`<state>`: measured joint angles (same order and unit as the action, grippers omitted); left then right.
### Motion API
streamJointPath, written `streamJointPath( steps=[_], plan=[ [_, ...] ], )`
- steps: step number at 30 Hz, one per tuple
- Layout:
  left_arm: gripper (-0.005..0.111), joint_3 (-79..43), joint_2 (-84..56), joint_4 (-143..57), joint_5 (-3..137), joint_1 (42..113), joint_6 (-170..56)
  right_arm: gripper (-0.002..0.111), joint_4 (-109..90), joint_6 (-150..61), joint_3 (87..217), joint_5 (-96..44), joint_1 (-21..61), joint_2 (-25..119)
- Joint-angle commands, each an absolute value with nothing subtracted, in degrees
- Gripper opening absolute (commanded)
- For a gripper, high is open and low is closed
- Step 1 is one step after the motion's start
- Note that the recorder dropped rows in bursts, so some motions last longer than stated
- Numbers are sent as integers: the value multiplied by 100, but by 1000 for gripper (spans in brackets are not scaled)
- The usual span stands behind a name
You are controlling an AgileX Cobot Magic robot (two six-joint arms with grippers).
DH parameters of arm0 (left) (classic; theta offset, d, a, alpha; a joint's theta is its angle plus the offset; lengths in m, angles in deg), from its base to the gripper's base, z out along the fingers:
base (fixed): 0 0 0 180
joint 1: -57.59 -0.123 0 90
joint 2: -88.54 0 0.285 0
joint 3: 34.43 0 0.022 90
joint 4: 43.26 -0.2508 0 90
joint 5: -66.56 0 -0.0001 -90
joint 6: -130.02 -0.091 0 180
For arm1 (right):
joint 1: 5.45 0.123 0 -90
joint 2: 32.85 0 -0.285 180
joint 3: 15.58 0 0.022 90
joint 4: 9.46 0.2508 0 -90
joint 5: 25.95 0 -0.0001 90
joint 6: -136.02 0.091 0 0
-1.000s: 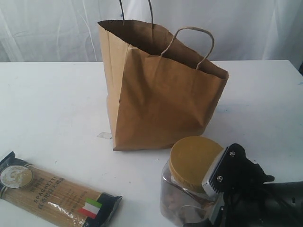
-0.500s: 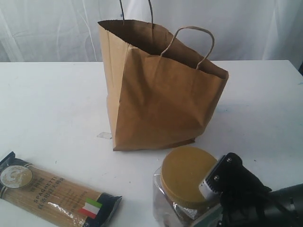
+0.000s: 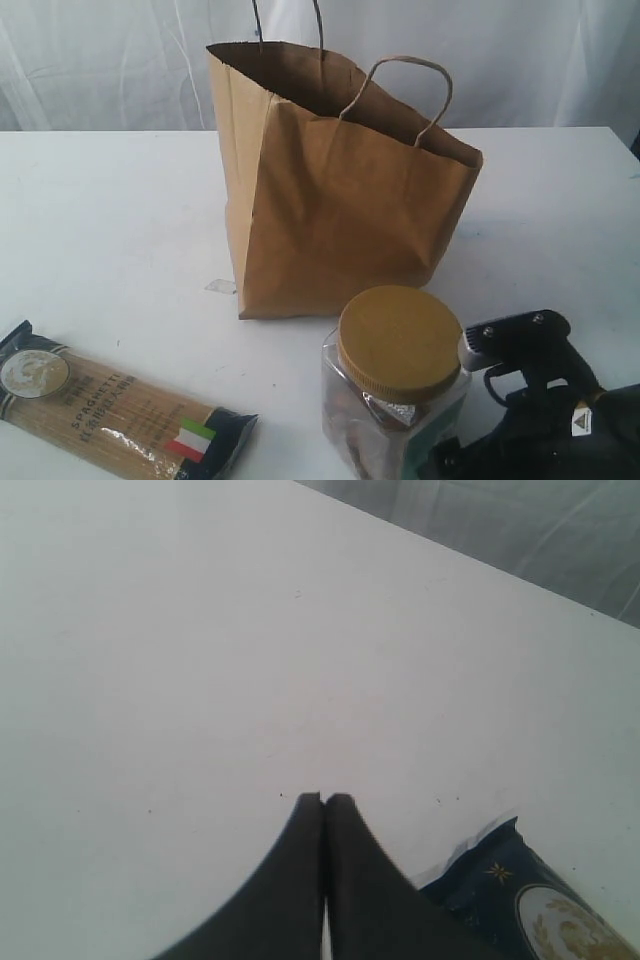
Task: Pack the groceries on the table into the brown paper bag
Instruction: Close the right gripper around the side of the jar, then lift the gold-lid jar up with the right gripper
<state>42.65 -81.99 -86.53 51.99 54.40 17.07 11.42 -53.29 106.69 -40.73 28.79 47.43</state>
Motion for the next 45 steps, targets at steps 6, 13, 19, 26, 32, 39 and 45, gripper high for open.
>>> streamJointPath(
  steps=[6, 13, 19, 26, 32, 39, 45],
  plan=[
    [0, 4279, -8230, -8694, 5201, 5436, 1706, 105, 673, -5171, 10450, -2595, 4101, 4707],
    [0, 4279, -8230, -8694, 5201, 5436, 1706, 105, 673, -5171, 9825, -1000, 4544, 4761],
    [0, 4279, -8230, -8694, 5201, 5436, 1706, 105, 629, -5171, 9634, 305, 4598, 5010],
    [0, 4279, -8230, -8694, 5201, 5436, 1706, 105, 629, -5093, 9645, 696, 4598, 5442],
    [0, 4279, -8230, -8694, 5201, 5436, 1706, 88, 629, -4443, 9645, 859, 4598, 5503],
    [0, 4279, -8230, -8694, 5201, 5436, 1706, 40, 629, -4037, 9645, 556, 4598, 5503],
    [0, 4279, -8230, -8694, 5201, 5436, 1706, 13, 629, -3171, 9645, 403, 4598, 5489]
  ],
)
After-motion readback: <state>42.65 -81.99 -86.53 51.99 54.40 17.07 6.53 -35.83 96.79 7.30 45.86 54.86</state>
